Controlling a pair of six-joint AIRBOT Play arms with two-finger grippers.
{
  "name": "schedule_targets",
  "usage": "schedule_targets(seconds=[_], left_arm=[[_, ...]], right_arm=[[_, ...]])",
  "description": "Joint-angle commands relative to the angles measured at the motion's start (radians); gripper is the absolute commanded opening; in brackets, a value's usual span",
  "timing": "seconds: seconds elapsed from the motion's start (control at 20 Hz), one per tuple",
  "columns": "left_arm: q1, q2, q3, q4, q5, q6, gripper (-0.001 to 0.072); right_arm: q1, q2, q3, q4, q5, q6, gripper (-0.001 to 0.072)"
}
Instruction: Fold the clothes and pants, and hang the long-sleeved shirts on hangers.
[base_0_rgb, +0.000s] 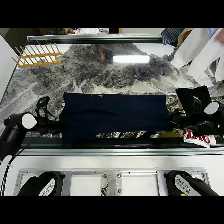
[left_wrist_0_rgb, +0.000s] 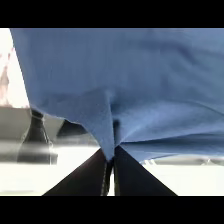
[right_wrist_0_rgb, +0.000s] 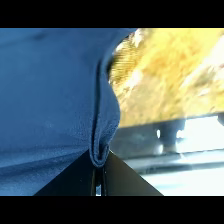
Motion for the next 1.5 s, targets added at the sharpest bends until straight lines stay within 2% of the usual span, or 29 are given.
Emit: schedule_targets(seconds=[0.0, 0.3, 0.55, 0.75, 0.9, 0.95, 1.0, 1.05, 1.1, 1.2, 1.45], left_arm=[[0.006, -0.138, 0.127, 0.012, 0.041, 0.031, 0.0008], [0.022, -0.402, 0.358, 0.008, 0.086, 0.033, 0.0009], [0.022, -0.587, 0.486, 0.007, 0.091, 0.032, 0.0009], [0.022, -0.681, 0.578, -0.003, 0.092, 0.033, 0.0009], [0.022, -0.729, 0.643, -0.054, 0.090, 0.033, 0.0013], [0.021, -0.741, 0.661, -0.071, 0.090, 0.033, 0.0185], [0.022, -0.748, 0.677, -0.087, 0.092, 0.033, 0.0486], [0.022, -0.751, 0.690, -0.099, 0.095, 0.032, 0.0626], [0.022, -0.750, 0.708, -0.095, 0.093, 0.033, 0.0625], [0.025, -0.748, 0.766, -0.095, 0.063, 0.033, 0.0625], [-0.003, -0.724, 0.853, -0.095, -0.010, 0.036, 0.0597]], right_arm=[[0.001, -0.043, 0.095, -0.017, 0.006, 0.015, 0.0016], [0.014, -0.190, 0.228, -0.008, -0.080, 0.042, 0.0016], [0.054, -0.286, 0.270, 0.001, -0.244, 0.106, 0.0017], [0.066, -0.320, 0.270, 0.074, -0.358, 0.105, 0.0018], [0.066, -0.335, 0.270, 0.098, -0.385, 0.105, 0.0032], [0.066, -0.336, 0.270, 0.107, -0.387, 0.105, 0.0062], [0.066, -0.337, 0.270, 0.113, -0.394, 0.105, 0.0267], [0.065, -0.337, 0.270, 0.128, -0.397, 0.103, 0.0493], [0.063, -0.337, 0.275, 0.145, -0.396, 0.096, 0.0625], [0.050, -0.337, 0.312, 0.152, -0.371, 0.048, 0.0624], [-0.084, -0.380, 0.402, 0.153, -0.187, -0.124, 0.0624]])
